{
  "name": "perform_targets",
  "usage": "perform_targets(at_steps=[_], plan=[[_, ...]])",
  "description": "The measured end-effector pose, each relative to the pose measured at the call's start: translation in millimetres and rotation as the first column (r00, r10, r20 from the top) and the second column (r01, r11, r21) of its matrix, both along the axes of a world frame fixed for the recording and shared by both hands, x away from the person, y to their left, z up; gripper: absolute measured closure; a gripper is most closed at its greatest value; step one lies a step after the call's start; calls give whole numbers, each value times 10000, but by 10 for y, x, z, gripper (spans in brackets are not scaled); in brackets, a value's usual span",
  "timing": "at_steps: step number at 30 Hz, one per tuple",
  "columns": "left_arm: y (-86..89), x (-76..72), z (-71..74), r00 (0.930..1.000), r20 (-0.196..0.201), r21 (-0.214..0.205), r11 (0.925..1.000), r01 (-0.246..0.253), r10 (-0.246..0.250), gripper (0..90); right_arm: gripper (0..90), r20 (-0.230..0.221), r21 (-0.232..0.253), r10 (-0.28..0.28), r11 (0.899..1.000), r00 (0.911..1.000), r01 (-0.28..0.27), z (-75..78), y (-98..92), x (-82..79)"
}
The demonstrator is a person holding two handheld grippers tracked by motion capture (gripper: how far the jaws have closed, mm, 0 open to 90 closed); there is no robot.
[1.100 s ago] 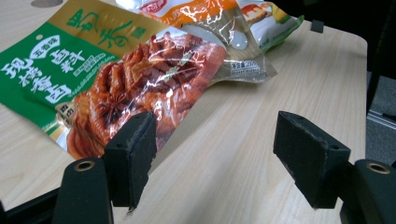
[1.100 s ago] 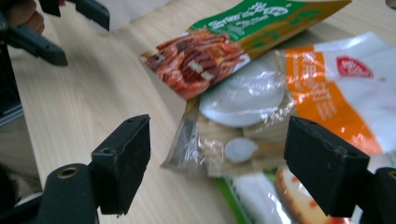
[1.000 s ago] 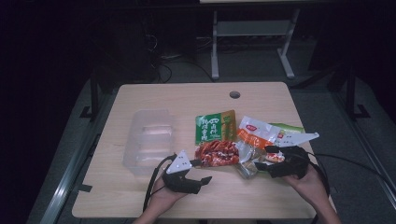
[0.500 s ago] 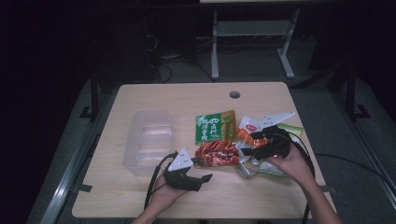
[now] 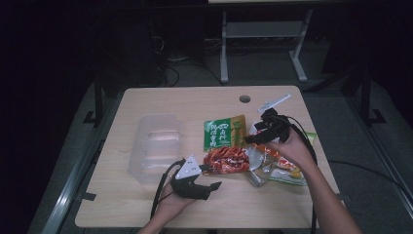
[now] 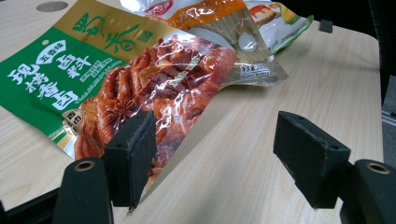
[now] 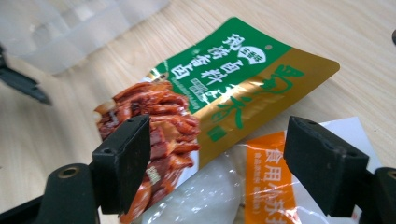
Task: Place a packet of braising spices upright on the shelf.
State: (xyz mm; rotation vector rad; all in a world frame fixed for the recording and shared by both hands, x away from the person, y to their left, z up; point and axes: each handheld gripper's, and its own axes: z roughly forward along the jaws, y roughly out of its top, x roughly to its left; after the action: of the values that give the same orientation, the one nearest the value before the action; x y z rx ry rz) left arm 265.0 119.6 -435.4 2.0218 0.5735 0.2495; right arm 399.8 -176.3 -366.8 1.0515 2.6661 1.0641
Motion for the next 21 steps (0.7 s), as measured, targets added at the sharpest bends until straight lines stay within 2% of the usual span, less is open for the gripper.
perform_targets(at_steps=[1,3,4,7,8,9,10,11,13,15,21], plan=[[0,0,-1,10000,-6,-17,10000,-8,8,293,228,-120,-63,-62,10000,9999,61,-26,31,84],[5,2,-1,10000,-27,44,10000,-3,3,292,227,-193,-104,-60,9999,9998,58,-43,44,134],[0,2,-1,10000,8,7,10000,12,-12,292,227,-302,-279,-98,9996,9995,90,-83,79,225],[-2,-4,3,10000,2,18,10000,-2,2,292,229,-536,-374,-199,9991,9984,179,-124,121,311],[-3,-6,3,10000,-6,-20,10000,-9,9,292,234,-421,-358,-198,9992,9989,183,-148,125,338],[-6,-14,3,9999,-97,-51,10000,-56,56,292,237,-562,-346,-309,9990,9979,290,-169,134,367],[-3,-7,6,10000,2,2,10000,-2,2,292,239,-750,-434,-513,9979,9959,482,-241,133,431],[-5,-8,7,10000,-13,-27,10000,-24,24,292,239,-750,-434,-513,9979,9959,482,-241,133,431],[-4,-5,7,10000,-4,-35,10000,-11,11,292,239,-1074,-705,-699,9956,9918,625,-346,129,500],[-2,-3,9,10000,35,-31,10000,25,-25,292,239,-1131,-713,-747,9952,9908,669,-376,133,517],[-3,-2,14,10000,3,-90,10000,18,-18,292,325,-1525,-827,-864,9938,9845,744,-527,218,614]])
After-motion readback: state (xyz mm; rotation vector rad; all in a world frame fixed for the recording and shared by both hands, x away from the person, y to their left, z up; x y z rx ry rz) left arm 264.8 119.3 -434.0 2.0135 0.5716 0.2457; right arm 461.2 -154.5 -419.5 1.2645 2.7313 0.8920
